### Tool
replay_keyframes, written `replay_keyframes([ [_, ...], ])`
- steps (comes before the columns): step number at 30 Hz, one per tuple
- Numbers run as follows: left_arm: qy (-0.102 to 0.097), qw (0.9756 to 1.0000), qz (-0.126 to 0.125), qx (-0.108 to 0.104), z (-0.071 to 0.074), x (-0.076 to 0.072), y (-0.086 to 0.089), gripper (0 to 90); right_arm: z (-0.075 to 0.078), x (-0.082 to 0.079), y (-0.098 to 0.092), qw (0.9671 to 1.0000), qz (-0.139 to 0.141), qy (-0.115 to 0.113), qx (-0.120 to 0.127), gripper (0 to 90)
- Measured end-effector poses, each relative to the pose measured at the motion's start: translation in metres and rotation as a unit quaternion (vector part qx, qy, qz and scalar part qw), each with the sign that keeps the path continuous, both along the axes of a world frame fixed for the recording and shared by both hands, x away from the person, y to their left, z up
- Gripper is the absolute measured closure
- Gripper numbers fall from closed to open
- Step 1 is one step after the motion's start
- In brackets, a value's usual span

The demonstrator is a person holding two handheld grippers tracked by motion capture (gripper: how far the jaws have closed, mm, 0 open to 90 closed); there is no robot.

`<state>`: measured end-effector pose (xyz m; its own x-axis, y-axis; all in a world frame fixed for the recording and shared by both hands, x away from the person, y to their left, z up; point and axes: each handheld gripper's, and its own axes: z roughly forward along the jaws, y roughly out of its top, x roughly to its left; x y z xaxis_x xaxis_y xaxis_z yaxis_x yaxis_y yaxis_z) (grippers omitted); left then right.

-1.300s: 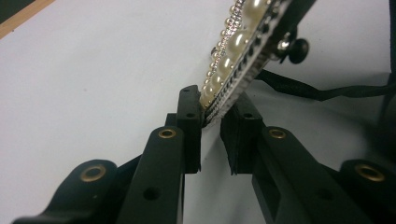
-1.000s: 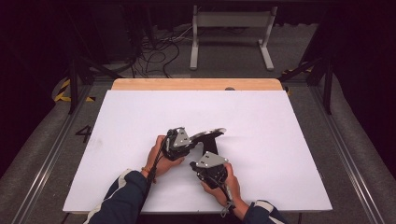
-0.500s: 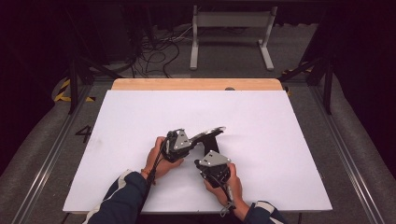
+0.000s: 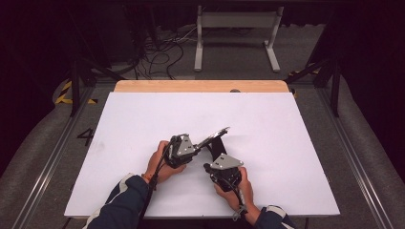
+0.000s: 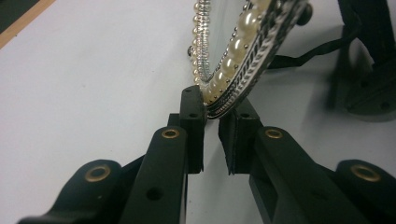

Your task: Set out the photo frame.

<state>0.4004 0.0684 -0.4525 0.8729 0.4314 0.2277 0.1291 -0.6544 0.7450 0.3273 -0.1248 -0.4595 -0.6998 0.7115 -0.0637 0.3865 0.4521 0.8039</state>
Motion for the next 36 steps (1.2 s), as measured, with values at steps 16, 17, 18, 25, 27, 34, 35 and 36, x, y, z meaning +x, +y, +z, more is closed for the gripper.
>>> replay_keyframes([
  [16, -0.007, 0.9994, -0.024, -0.024, 0.007, -0.004, -0.003, 73.7, -0.002, 0.001, -0.01, 0.9999, -0.01, 0.001, 0.0, 90.0],
  [17, -0.009, 0.9993, -0.024, -0.027, 0.007, -0.003, -0.003, 72.4, -0.002, 0.001, -0.011, 0.9999, -0.01, 0.001, -0.001, 90.0],
  [18, -0.01, 0.9992, -0.02, -0.032, 0.007, -0.002, -0.003, 69.5, -0.002, 0.001, -0.011, 0.9999, -0.01, 0.001, -0.001, 90.0],
  [25, -0.005, 0.9991, -0.002, -0.043, 0.003, 0.005, -0.009, 55.6, 0.002, 0.002, -0.012, 0.9999, -0.014, -0.003, 0.006, 90.0],
  [27, 0.001, 0.9989, -0.003, -0.047, 0.001, 0.007, -0.009, 54.4, 0.004, 0.002, -0.011, 0.9999, -0.014, -0.008, 0.006, 90.0],
  [34, 0.003, 0.9988, -0.022, -0.044, 0.001, 0.005, -0.012, 69.1, 0.002, 0.003, -0.011, 0.9998, -0.017, -0.005, 0.007, 90.0],
  [35, 0.003, 0.9988, -0.024, -0.043, 0.0, 0.005, -0.012, 70.1, 0.003, 0.004, -0.012, 0.9998, -0.017, -0.004, 0.007, 90.0],
  [36, 0.002, 0.9987, -0.026, -0.043, 0.0, 0.005, -0.012, 71.2, 0.003, 0.004, -0.012, 0.9998, -0.017, -0.004, 0.006, 90.0],
])
